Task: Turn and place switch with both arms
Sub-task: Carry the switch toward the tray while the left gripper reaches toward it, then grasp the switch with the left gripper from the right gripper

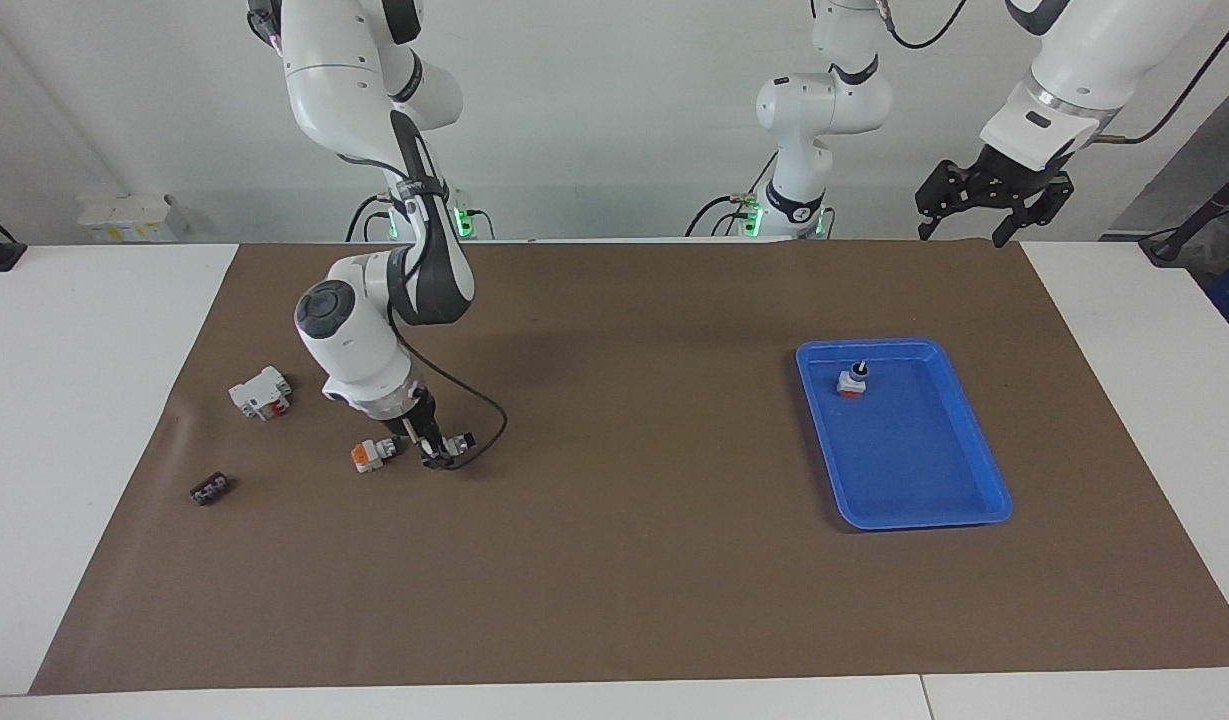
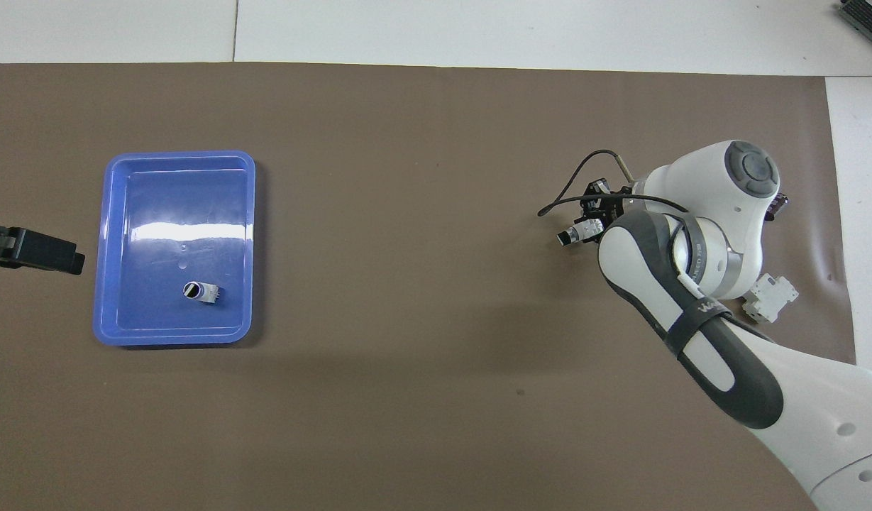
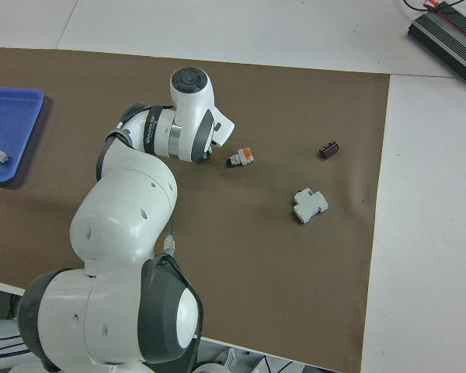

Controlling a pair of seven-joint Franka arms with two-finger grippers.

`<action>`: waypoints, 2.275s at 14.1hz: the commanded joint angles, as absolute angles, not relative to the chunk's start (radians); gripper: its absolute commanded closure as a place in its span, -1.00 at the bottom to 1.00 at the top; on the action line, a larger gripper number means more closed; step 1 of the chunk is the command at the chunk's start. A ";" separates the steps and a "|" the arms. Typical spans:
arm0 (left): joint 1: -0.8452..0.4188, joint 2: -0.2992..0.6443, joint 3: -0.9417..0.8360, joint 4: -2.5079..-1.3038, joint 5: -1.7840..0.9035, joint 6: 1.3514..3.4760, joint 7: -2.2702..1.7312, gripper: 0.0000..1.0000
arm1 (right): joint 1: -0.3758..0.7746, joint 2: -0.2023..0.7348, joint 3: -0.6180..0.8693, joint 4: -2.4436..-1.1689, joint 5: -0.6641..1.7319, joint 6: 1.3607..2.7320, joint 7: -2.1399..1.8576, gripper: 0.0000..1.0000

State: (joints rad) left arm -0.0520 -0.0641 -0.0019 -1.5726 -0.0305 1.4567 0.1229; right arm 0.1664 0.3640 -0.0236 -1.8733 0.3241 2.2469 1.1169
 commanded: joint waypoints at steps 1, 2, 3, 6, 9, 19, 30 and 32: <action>-0.067 -0.083 0.003 -1.591 -0.021 1.470 0.123 -1.00 | 0.146 0.359 -0.009 -1.754 0.451 2.076 1.072 1.00; -0.067 -0.080 0.002 -1.589 -0.023 1.470 0.117 -1.00 | 0.150 0.350 -0.005 -1.734 0.512 2.030 1.078 1.00; -0.074 -0.083 0.002 -1.589 -0.029 1.462 0.123 -1.00 | 0.155 0.339 0.005 -1.727 0.567 2.004 1.086 1.00; -0.075 -0.080 0.003 -1.588 -0.163 1.460 0.106 -1.00 | 0.156 0.285 0.095 -1.709 0.679 1.965 1.202 1.00; -0.072 -0.084 0.002 -1.598 -0.321 1.459 0.016 -1.00 | 0.156 0.284 0.191 -1.652 0.750 1.962 1.343 1.00; -0.083 -0.182 -0.081 -1.824 -0.664 1.630 -0.535 -0.65 | 0.199 0.256 0.356 -1.594 0.925 2.114 1.641 1.00; -0.087 -0.195 -0.123 -1.867 -0.730 1.789 -0.747 0.10 | 0.275 0.238 0.357 -1.597 0.925 2.227 1.694 1.00; -0.084 -0.192 -0.123 -1.865 -0.727 1.811 -0.738 0.24 | 0.273 0.221 0.357 -1.598 0.925 2.217 1.694 1.00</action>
